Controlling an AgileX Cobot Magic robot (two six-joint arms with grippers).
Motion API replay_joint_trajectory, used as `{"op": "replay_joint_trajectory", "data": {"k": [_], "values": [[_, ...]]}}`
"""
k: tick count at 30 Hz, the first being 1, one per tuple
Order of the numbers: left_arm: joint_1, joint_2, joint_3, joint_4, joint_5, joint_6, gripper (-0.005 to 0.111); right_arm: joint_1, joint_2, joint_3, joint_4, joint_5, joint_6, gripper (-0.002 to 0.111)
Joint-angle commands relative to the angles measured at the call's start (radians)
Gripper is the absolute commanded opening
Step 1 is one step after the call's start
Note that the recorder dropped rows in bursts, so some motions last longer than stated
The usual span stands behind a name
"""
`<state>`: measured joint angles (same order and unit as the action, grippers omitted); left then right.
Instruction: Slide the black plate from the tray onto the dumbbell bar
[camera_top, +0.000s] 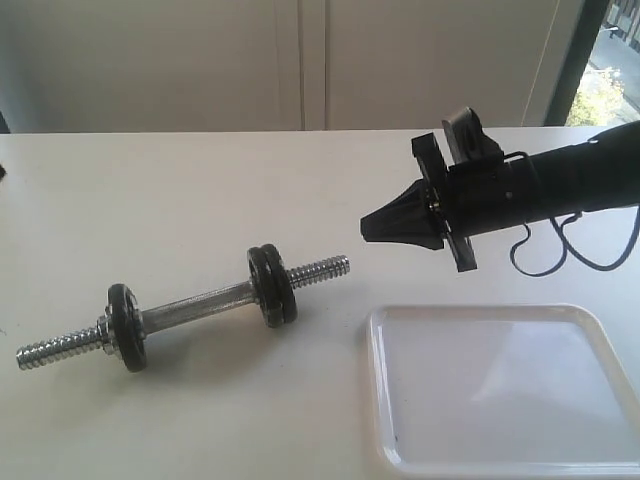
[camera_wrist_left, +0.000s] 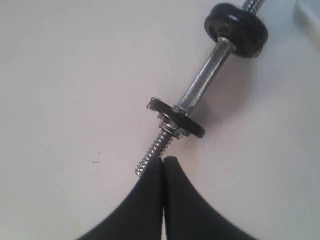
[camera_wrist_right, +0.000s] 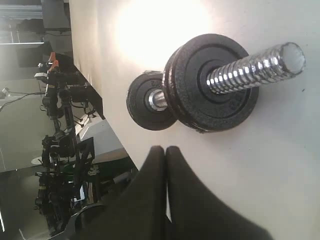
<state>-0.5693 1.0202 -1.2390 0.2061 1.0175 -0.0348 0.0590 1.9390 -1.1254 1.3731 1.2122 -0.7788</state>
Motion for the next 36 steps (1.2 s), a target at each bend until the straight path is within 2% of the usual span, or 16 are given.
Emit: {"op": "replay_joint_trajectory", "data": {"k": [1,9,24,26,30,33,36], "values": [[-0.001,-0.173,0.005,-0.006,0.014,-0.067,0.000,-0.009,-0.016,-0.006,0.009,0.009,-0.001,0.000],[-0.001,-0.319,0.005,0.000,0.026,-0.070,0.000,-0.009,-0.016,-0.006,0.005,0.009,-0.001,0.000],[0.007,-0.347,0.005,0.010,0.024,-0.070,0.000,-0.009,-0.016,-0.006,0.005,0.009,-0.001,0.000],[0.046,-0.368,0.005,-0.001,0.024,-0.070,0.000,-0.009,-0.016,-0.006,0.005,0.009,-0.001,0.000],[0.198,-0.426,0.005,0.003,0.024,-0.070,0.000,-0.009,-0.016,-0.006,0.005,0.009,-0.001,0.000],[0.268,-0.475,0.005,0.028,0.024,-0.070,0.000,-0.009,-0.016,-0.006,0.005,0.009,-0.001,0.000],[0.311,-0.542,0.005,0.027,0.024,-0.070,0.000,-0.009,-0.016,-0.006,0.005,0.009,-0.001,0.000]]}}
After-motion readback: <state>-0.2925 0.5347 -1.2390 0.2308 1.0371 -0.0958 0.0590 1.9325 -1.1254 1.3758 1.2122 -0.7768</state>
